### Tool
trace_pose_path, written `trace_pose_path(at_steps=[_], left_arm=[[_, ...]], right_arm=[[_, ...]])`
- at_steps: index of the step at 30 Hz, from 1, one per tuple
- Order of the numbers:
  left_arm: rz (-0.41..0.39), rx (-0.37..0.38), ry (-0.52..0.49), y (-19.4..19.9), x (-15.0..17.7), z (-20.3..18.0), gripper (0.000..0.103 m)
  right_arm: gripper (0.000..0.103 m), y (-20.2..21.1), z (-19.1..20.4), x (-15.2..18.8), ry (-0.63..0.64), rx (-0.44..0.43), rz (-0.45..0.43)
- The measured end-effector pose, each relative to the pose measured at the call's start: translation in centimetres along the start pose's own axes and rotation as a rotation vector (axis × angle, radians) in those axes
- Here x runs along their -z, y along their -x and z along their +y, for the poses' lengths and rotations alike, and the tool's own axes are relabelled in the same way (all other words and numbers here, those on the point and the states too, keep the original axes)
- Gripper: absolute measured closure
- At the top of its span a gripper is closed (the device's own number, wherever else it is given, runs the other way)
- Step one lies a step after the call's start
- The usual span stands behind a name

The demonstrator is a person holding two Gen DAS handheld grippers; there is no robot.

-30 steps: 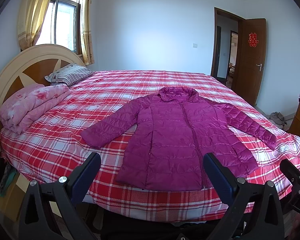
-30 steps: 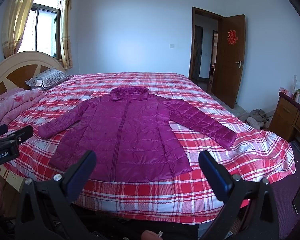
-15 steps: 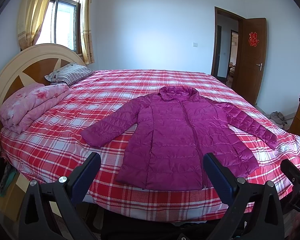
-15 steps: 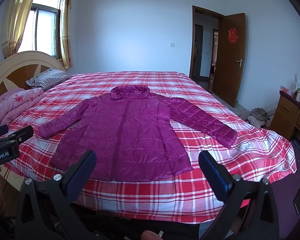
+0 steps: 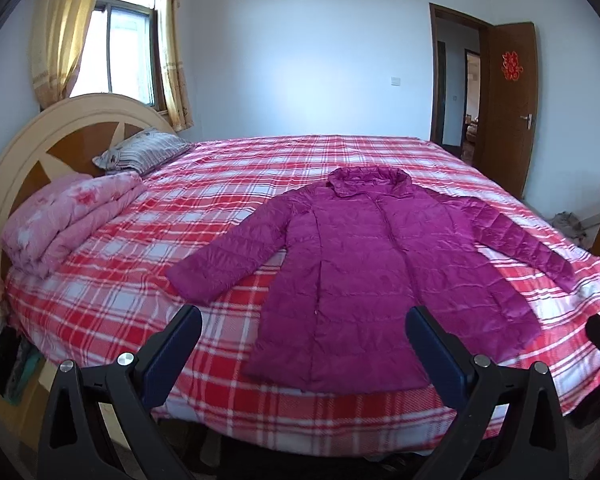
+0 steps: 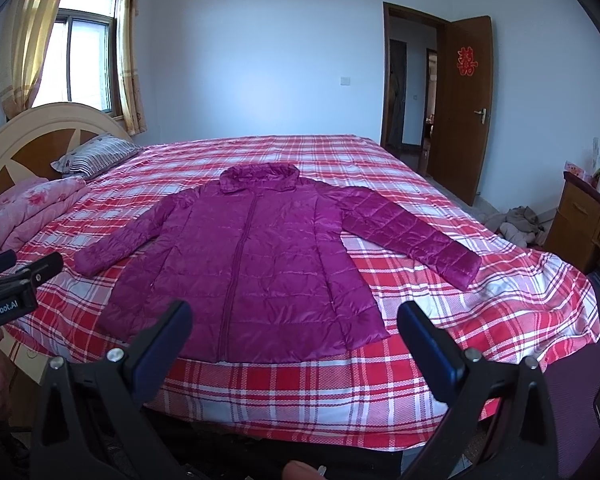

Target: Fold large clothes

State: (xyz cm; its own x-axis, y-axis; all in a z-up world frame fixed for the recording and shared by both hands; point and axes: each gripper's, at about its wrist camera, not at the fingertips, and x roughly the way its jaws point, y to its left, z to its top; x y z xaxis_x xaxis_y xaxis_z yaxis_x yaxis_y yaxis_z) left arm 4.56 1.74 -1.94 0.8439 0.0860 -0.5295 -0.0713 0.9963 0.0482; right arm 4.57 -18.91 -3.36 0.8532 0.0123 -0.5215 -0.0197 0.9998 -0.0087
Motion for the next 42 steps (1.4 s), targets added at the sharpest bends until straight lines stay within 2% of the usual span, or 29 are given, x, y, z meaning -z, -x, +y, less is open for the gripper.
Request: trace_pose_path(at_steps=[6,13,16,19,25,28,31,34,36,39,40,42], left_arm=[[0.025,-0.028,-0.075,-5.1,-1.4,-0.6,0.001],[0.052,-0.04,-0.102,-11.9,-2.7,-2.3,0.001],[0.059,-0.039,-0.097,-14.9,-3.2,-3.0,0.001],[0.054,-0.046,-0.087,-18.3,-3.8,-3.6,0.001],[0.084,-0.097,-0.103,-24.8,-4.5,-4.9,0.001],[0.109,-0.125,-0.125,-27.6,-4.5,-5.4,0.001],[0.148,-0.143,-0.133,-29.9,-4.2,-5.5,0.001],[0.185,-0.15,-0.131,-31.6,-3.5,-5.7,0.001],[0.199,-0.146,-0.124,-32.3,-3.1,-5.8,0.001],[0.194,-0.146,-0.127,-32.5,-2.9,-6.0,0.001],[0.193,-0.147,-0.133,-32.6,-2.9,-6.1,0.001],[0.195,-0.142,-0.135,-32.7,-2.8,-6.2,0.001]], right_arm=[[0.0,-4.1,-2.4,0.0,-0.011,-0.02,0.052],[0.0,-10.5,-9.0,0.0,-0.152,0.004,0.112],[0.0,-13.7,-13.1,-0.1,-0.243,0.059,0.151],[0.009,-16.5,-17.8,-0.4,-0.334,0.134,0.182],[0.011,-19.9,-25.6,-1.8,-0.414,0.346,0.212],[0.018,-22.1,-28.1,-2.3,-0.436,0.404,0.261],[0.019,-24.3,-29.3,-2.9,-0.43,0.436,0.307],[0.026,-26.8,-29.7,-2.8,-0.403,0.442,0.371],[0.036,-27.8,-29.4,-2.4,-0.386,0.427,0.388],[0.058,-28.0,-28.3,-2.7,-0.329,0.422,0.371],[0.069,-28.0,-28.0,-3.0,-0.311,0.411,0.368],[0.076,-28.0,-27.8,-3.5,-0.286,0.407,0.369]])
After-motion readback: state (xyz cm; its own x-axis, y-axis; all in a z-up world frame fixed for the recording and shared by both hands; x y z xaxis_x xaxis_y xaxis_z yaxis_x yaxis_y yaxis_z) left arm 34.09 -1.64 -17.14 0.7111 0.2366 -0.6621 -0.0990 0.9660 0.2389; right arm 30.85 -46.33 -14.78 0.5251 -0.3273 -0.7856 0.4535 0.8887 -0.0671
